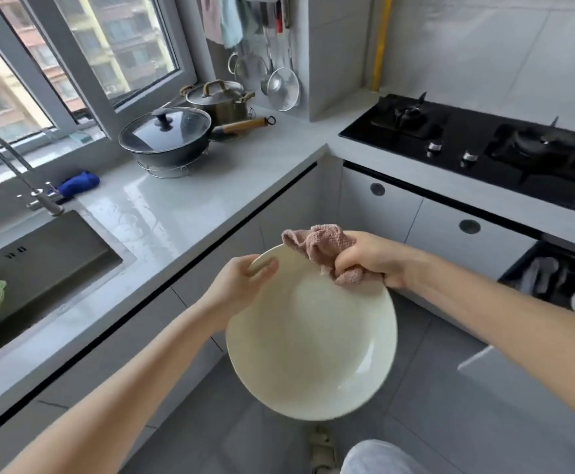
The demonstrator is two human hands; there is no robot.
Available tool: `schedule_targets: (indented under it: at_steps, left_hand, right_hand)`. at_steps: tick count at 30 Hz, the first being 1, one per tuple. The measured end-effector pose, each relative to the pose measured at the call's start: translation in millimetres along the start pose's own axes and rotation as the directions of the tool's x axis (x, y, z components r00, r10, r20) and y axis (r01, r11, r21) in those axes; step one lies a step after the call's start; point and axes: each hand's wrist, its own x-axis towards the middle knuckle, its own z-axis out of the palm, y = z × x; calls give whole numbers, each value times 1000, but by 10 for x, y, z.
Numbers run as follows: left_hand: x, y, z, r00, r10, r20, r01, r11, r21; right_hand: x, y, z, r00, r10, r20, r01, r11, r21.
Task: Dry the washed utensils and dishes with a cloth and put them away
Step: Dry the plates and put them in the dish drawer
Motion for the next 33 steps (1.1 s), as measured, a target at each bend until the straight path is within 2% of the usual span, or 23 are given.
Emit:
schedule_targets:
  at_steps: [3,5,7,10,12,14,15,16,18,20,22,25,27,29,31,33]
  left_hand:
    - [-344,49,275,986,-116,-118,86,970,-229]
    - [-570,96,542,963,-199,-180,124,924,-361]
    - [-786,119,889,946,-249,-208,145,897,-417]
    - [-1094,214,1497,883,-419,-213,251,803,-540]
    - [-1328,355,1956,813,-525,-251,269,721,-639]
    - [-1595,592,2417,734,-605,-309,226,647,-728]
    - [-1753,717,2616,727,-614,-307,200,617,-761]
    - [-1898,826,2746,759,-593,-268,190,595,-781]
    - [-2042,909,2946,891,-446,-88,232,612,-756]
    - [-1901,862,2979,962,-242,126,266,722,-639]
    - [-1618,934,3001,946,-82,313,228,855,-466]
    - [-1406,1389,3440,815,16,579,147,961,-233]
    - [-1434,1663,3824,784,90,614,-28,994,-109]
    - [-1535,1942,4328,817,141,559,-88,989,-120]
    - [-1638,2184,4715,847,143,512,-39,977,-209]
    - [-1721,2392,5152,870,64,488,92,953,-289]
  right_hand:
    - [-472,467,-175,992,125,-2,-121,965,234]
    - [-796,863,-148,968,225,-113,-161,897,412]
    - [-1104,1194,-44,912,261,-317,-18,798,603]
    - [-1542,1528,153,741,347,-575,222,681,698]
    - [-1752,1746,279,658,383,-648,342,615,710]
    - [-1884,1926,358,575,415,-705,455,554,697]
    - [-1959,2012,327,528,440,-727,493,538,684]
    - [-2060,2061,267,495,459,-738,512,533,674]
    - [-2424,2167,-46,446,485,-752,500,561,659]
    - [-2837,2265,-439,425,486,-764,432,633,642]
    - [-3241,2332,-802,461,467,-755,278,732,622]
    - [-3835,2449,-1336,622,400,-673,54,836,546]
    - [-4113,2521,-1632,691,346,-635,65,845,531]
    - [-4462,2655,-1988,681,309,-664,151,828,541]
    - [-4726,2823,-2270,625,322,-711,267,767,583]
    - [-4970,3031,-2526,582,364,-727,355,691,630]
